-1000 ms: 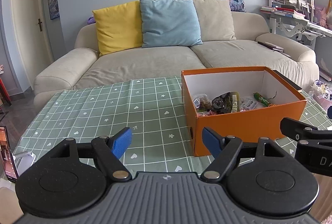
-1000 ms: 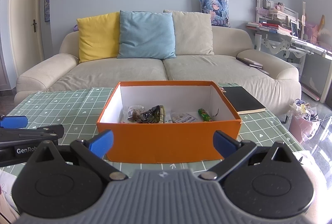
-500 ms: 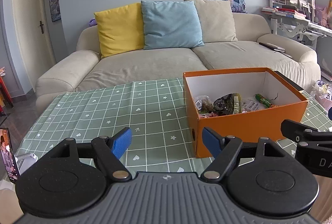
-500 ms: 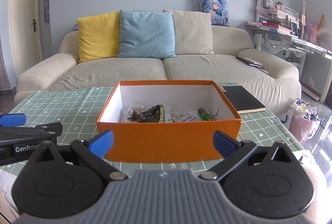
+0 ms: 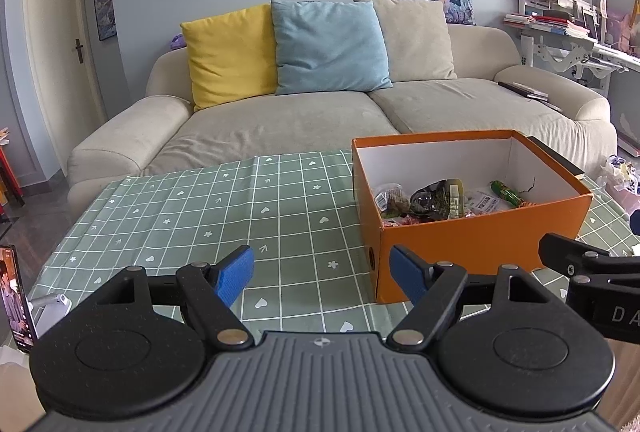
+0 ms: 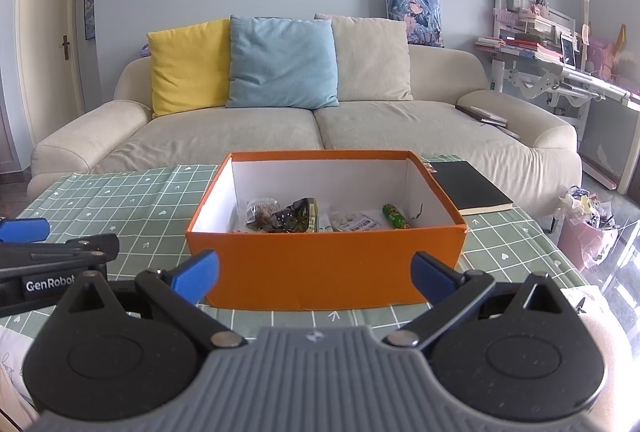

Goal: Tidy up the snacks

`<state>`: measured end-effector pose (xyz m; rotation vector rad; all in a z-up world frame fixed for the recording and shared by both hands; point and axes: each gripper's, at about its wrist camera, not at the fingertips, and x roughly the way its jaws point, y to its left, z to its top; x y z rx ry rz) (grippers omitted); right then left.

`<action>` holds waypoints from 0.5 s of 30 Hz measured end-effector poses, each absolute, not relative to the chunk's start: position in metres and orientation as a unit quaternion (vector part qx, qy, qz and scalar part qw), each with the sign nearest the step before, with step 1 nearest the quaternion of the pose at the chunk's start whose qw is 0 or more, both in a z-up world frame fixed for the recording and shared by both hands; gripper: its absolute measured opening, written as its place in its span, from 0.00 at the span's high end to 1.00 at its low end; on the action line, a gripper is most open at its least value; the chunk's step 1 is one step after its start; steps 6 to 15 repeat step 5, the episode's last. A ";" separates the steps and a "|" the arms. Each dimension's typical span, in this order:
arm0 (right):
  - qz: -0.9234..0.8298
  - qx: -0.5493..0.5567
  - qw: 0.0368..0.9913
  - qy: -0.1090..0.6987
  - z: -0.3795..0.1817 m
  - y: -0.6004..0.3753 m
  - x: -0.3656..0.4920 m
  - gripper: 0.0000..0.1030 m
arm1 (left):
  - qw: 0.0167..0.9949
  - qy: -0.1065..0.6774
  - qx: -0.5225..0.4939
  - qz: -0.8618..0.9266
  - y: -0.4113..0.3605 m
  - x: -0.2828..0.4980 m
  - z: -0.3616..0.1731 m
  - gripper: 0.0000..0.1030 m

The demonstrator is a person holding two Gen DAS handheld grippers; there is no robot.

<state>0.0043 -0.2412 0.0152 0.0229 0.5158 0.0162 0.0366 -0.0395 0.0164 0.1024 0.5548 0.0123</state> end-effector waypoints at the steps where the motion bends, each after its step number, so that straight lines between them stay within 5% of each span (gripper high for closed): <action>1: 0.007 0.012 0.967 0.256 0.015 -0.240 0.005 0.04 | 0.961 0.272 0.051 0.004 -0.039 0.037 0.016 0.12; 15: 0.007 0.012 0.966 0.257 0.015 -0.239 0.004 0.04 | 0.962 0.269 0.054 0.004 -0.041 0.035 0.015 0.12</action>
